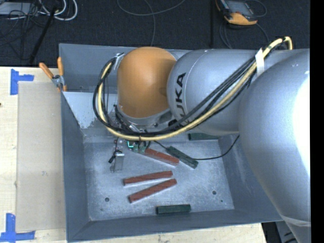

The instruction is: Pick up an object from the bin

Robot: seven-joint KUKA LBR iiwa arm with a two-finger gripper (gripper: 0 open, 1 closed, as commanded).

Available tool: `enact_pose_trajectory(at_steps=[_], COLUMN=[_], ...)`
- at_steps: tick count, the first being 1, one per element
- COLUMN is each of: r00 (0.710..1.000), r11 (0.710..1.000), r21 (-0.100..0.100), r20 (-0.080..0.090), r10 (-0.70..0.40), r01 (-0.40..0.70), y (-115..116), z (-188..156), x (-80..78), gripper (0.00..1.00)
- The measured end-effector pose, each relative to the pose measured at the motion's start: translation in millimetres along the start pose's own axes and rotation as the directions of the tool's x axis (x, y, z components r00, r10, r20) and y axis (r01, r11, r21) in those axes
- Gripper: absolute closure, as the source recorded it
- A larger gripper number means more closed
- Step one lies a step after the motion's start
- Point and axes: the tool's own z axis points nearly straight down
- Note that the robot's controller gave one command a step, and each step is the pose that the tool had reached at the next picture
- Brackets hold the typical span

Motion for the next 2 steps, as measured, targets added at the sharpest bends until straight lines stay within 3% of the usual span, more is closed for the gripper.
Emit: enact_pose_trajectory(at_steps=[1, 2], r00=[0.982, 0.985], r11=[0.982, 0.985], r21=[0.001, 0.001], r20=[0.002, 0.006], r10=[-0.19, -0.174], r01=[0.19, 0.174], y=[-84, -116], z=[104, 70], x=[36.1, 53.5], gripper=[0.0, 0.0])
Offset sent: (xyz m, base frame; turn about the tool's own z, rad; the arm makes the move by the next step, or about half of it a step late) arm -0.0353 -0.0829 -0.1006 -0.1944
